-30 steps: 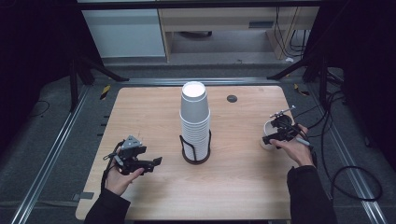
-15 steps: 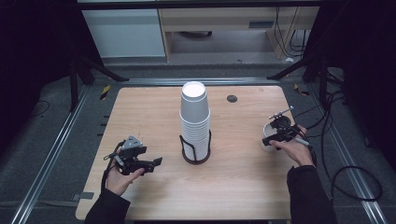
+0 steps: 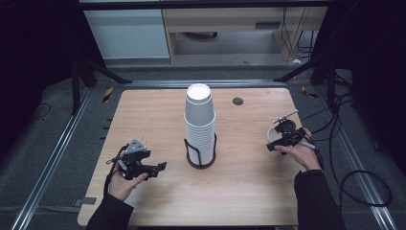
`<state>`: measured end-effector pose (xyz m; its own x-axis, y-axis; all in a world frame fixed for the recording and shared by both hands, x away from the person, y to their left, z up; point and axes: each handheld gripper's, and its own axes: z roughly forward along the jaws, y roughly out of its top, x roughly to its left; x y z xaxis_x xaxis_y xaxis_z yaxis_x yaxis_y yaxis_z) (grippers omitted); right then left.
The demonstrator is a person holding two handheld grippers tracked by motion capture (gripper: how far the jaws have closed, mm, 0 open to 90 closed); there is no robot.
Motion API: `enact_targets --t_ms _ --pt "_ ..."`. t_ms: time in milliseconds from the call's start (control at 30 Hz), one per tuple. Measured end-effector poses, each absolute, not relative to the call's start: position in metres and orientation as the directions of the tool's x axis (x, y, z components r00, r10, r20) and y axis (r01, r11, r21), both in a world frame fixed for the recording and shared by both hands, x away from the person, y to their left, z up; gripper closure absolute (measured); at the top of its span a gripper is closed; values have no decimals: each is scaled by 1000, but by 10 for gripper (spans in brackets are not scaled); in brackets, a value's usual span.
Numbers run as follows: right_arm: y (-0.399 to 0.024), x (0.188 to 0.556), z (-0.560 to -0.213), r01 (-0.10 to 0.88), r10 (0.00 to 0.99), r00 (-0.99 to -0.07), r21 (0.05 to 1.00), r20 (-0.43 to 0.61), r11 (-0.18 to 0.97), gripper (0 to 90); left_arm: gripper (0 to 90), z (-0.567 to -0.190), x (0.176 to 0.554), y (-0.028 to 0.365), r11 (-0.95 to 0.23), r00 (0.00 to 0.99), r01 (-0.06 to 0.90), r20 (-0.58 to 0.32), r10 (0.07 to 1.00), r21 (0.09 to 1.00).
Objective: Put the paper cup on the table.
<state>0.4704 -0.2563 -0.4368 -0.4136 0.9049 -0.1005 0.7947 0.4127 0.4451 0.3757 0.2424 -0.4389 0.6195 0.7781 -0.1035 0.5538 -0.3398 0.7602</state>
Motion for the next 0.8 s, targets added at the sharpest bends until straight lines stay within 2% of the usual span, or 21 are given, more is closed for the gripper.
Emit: enact_targets --t_ms 433,800 --pt "-255 465 -424 766 905 -414 501 -95 403 17 165 -439 376 242 -344 624 552 -102 775 759" --pt "-259 445 -384 685 914 -391 629 -110 369 16 159 -436 375 246 -329 615 548 -104 782 769"
